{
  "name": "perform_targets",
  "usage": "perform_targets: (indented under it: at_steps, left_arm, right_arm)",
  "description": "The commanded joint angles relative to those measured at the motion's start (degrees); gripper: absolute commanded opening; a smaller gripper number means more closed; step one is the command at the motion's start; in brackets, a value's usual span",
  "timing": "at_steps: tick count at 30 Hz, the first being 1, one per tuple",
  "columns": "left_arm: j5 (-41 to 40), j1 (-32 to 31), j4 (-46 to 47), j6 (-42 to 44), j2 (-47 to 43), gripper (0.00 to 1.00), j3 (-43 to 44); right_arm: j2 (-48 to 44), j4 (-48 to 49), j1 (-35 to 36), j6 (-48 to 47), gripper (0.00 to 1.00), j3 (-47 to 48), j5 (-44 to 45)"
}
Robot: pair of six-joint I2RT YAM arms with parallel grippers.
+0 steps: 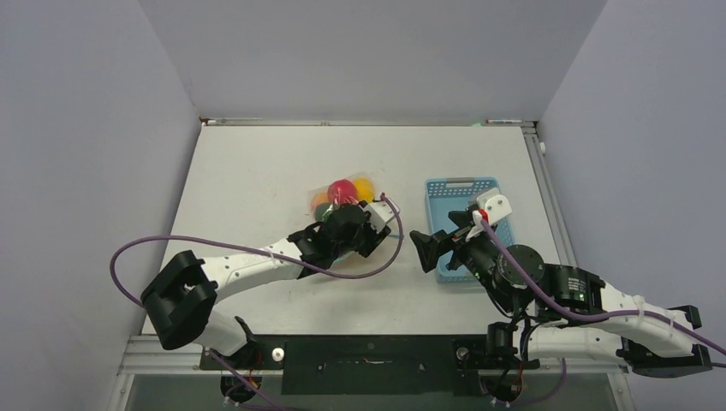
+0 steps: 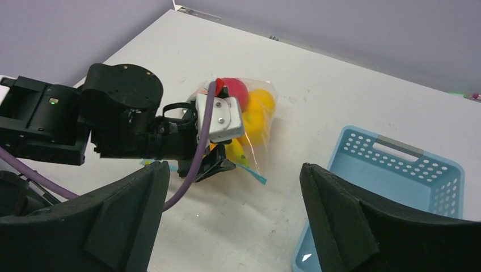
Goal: Place the food in the zip-top bag and seal the zipper
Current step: Place the zipper food storage bag at the center of the board, then reset both arms
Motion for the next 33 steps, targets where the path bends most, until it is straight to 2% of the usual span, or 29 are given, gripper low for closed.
perform_targets:
  at_steps: [1,10,11,13,15,17,25,30,33]
  left_arm:
    - [1.36,-1.78,4.45,-5.12,-4.32,0.50,-0.95]
    - [1.25,-4.40,3.48,-10.31,-12.16,0.76,-3.46]
    - [1.11,-4.40,2.70,-10.74,-13.22,0.80,-3.51]
    - [0.15,-4.40,0.64,-11.22,-15.17,0.99,-3.32]
    - [-1.27,-4.40,-1.07,-11.68,-17.63,0.96,-3.38]
    - [-2.76,-4.36,-2.35,-13.08,-19.78,0.96,-3.21]
    - [-9.44,-4.01,-15.63,-19.54,-25.01,0.96,1.07]
    - [-8.10,-2.50,-24.72,-21.36,-25.41,0.96,7.79]
    - [-3.84,1.47,-29.56,-23.30,-24.96,0.96,11.27]
  right_arm:
    - [-0.10,-1.62,-0.30,2.90,0.88,1.28,3.25]
    - [-0.80,-4.37,-0.32,6.09,0.94,0.95,7.77]
    - [-0.89,-4.56,-0.36,6.26,0.96,0.85,8.22]
    - [-0.90,-4.96,-0.31,6.44,0.99,0.69,8.85]
    - [-0.92,-5.05,-0.31,6.66,1.00,0.21,9.82]
    - [-0.85,-4.91,-0.37,6.75,0.94,-0.19,10.26]
    - [3.19,-3.49,-0.44,5.17,0.90,-1.14,11.08]
    - [7.46,-0.89,-2.85,2.07,0.90,-0.99,8.89]
    - [10.19,0.86,-9.13,0.32,0.90,-0.70,2.44]
